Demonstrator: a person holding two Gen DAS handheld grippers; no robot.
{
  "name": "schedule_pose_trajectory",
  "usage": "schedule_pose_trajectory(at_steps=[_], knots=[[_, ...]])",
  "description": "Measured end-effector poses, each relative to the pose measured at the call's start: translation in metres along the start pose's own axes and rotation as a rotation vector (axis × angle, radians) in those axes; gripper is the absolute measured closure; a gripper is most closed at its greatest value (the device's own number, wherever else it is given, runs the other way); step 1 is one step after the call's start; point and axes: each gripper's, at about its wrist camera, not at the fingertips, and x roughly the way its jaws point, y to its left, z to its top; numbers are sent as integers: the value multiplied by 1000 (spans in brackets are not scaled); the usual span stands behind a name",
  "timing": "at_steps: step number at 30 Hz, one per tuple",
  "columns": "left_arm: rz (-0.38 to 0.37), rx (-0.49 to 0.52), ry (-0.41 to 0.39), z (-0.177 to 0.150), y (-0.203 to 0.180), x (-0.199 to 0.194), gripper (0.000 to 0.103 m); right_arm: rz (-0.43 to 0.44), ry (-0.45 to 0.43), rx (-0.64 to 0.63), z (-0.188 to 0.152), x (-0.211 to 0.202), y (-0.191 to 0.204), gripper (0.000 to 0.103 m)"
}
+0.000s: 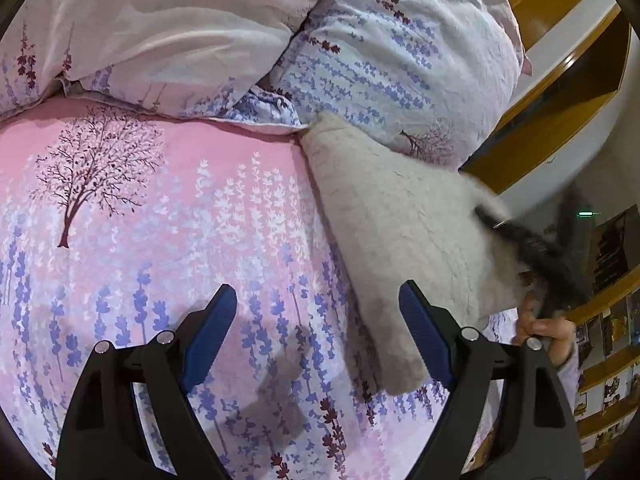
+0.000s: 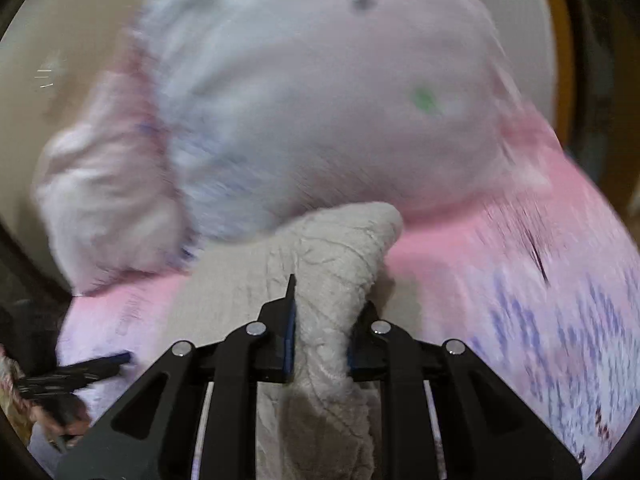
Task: Fold small clothes
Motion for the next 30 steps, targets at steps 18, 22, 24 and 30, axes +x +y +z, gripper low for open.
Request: schedule_pose_trajectory(at_steps=[18,22,24,30], knots=[[291,269,-95,-17,-49,13,12,87,14,142,-18,-16,-30,57],[375,309,-120,-15,-57,13,8,88,-31,181,-13,-25,-38,45],[385,315,-113,-14,-59,14,8,90,-33,199,-7,-21,-42,45],[414,339,-117,-17,-64,18,7,78,8,188,0,-1,-34,69]])
